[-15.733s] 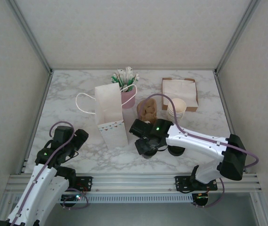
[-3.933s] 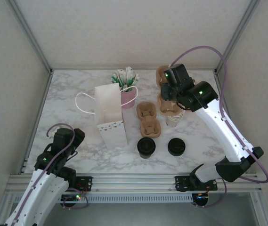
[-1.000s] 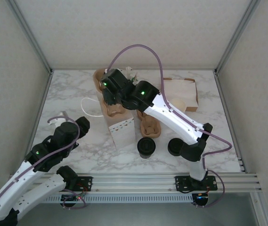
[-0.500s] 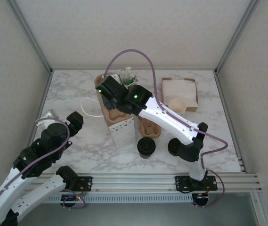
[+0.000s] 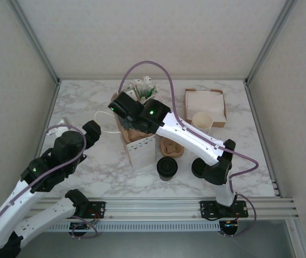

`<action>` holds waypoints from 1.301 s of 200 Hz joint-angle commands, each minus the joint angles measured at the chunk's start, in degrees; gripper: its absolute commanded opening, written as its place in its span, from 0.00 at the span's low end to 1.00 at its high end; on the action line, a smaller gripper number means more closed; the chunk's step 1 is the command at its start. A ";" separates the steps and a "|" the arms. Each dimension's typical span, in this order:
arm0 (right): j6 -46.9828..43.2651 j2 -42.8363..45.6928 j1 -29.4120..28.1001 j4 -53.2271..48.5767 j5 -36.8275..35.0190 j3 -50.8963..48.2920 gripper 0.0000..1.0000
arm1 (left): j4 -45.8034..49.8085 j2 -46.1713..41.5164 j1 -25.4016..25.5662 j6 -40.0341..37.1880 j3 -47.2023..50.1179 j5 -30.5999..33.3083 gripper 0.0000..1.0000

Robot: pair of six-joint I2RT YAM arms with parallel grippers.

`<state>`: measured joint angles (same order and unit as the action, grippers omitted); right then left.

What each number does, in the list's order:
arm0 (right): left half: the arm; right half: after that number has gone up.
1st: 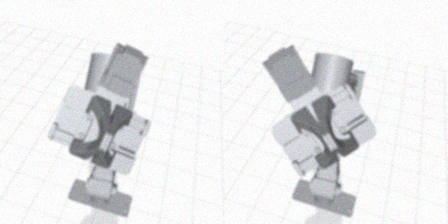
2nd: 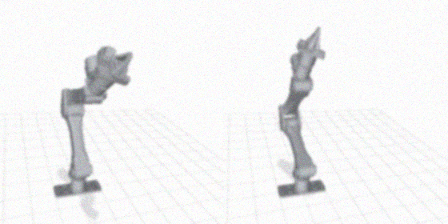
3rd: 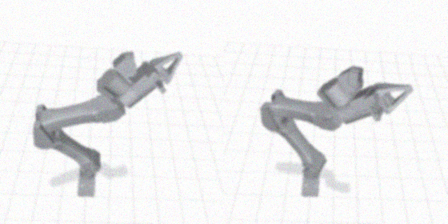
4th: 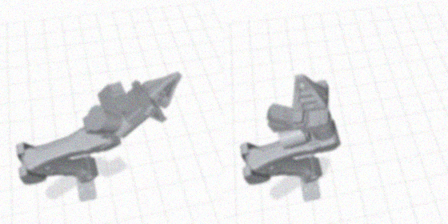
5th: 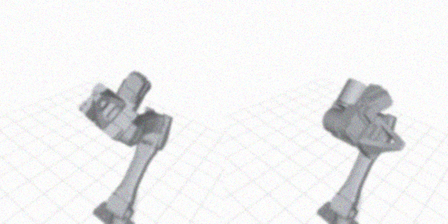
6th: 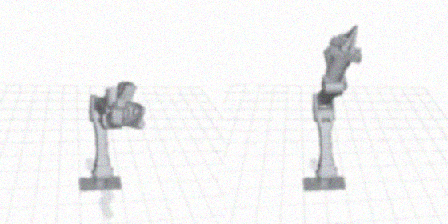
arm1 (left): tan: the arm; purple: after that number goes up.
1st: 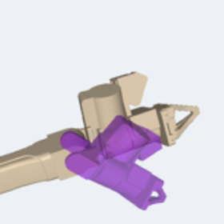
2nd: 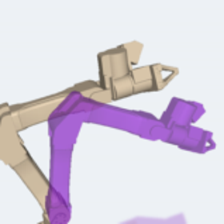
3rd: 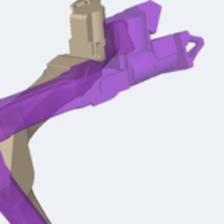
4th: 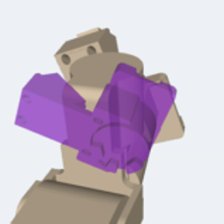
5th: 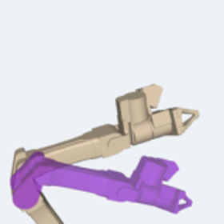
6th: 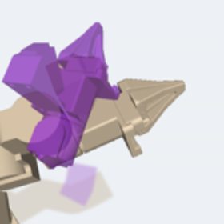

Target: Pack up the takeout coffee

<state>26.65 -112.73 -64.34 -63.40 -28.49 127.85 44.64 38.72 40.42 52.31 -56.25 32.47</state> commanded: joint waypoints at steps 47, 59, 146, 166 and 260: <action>1.38 -0.56 -0.41 -2.72 -0.17 -1.29 0.33 | -0.76 2.39 -2.75 -0.35 -2.03 -1.18 0.97; 1.38 -0.82 -0.42 -2.91 -0.08 -1.38 0.33 | -1.47 2.75 -3.46 -0.52 -1.87 -2.38 0.96; 1.30 -3.20 0.51 -3.91 2.51 -1.60 0.32 | -1.84 5.50 -6.50 -0.94 -2.84 -8.21 0.92; 1.42 -3.71 1.08 -3.66 4.08 -1.77 0.31 | -1.71 5.38 -6.76 -0.99 -2.77 -8.56 0.92; 2.75 0.11 1.69 -0.40 6.19 -2.16 0.31 | -1.32 3.41 -7.64 -0.81 -2.71 -8.02 0.92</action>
<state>28.36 -114.85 -62.81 -64.36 -23.66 126.98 43.13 43.72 33.45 52.03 -57.56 24.36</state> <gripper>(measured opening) 0.313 0.918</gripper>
